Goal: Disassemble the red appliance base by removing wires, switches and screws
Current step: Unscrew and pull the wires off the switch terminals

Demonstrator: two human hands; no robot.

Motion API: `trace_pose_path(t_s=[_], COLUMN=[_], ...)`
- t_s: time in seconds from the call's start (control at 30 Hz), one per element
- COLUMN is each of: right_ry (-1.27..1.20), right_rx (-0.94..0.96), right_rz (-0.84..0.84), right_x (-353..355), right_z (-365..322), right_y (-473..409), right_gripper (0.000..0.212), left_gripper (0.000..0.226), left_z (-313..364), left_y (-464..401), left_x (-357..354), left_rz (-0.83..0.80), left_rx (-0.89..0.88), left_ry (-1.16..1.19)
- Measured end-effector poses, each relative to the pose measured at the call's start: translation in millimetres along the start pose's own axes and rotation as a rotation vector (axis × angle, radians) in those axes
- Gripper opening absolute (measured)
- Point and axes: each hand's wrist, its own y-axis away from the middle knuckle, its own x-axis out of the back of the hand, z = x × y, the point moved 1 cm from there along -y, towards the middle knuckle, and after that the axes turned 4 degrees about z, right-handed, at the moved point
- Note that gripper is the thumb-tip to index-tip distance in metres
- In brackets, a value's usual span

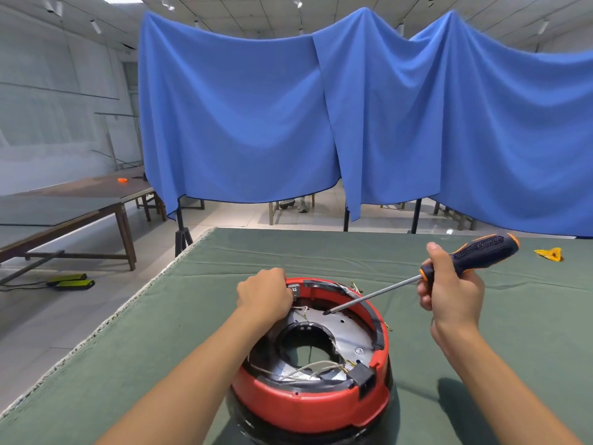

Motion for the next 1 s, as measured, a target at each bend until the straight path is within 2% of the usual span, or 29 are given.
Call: trace_pose_path(t_s=[0.13, 0.27, 0.4, 0.47, 0.53, 0.63, 0.7, 0.83, 0.9, 1.0], right_ry=[-0.008, 0.041, 0.068, 0.11, 0.155, 0.213, 0.235, 0.263, 0.225, 0.066], right_rx=[-0.04, -0.082, -0.14, -0.16, -0.146, -0.086, -0.041, -0.141, -0.251, -0.34], right_rz=[-0.09, -0.206, -0.306, -0.348, -0.37, -0.406, -0.466, -0.682, -0.782, -0.827], right_x=[0, -10, -22, -26, -29, -29, -28, -25, -23, -23], right_z=[2, 5, 4, 2, -4, -15, -24, -40, -44, -48], right_y=[-1, 4, 12, 17, 21, 22, 21, 17, 15, 10], right_gripper=[0.031, 0.023, 0.019, 0.029, 0.051, 0.078, 0.072, 0.018, 0.027, 0.039], left_gripper=[0.021, 0.028, 0.021, 0.028, 0.037, 0.045, 0.047, 0.053, 0.052, 0.054], left_z=[2, 7, 13, 17, 24, 34, 34, 24, 20, 15], left_y=[1, 4, 8, 7, 3, 0, 1, 3, 2, 7], left_x=[8, 22, 35, 37, 34, 20, 5, -12, -13, -9], left_rz=[-0.037, -0.152, -0.259, -0.201, -0.127, -0.106, -0.136, -0.104, -0.096, -0.068], left_rx=[0.061, 0.136, 0.029, -0.073, -0.177, -0.221, -0.227, -0.315, -0.313, -0.311], left_ry=[-0.181, -0.27, -0.35, -0.342, -0.226, -0.026, 0.025, -0.11, -0.069, -0.088])
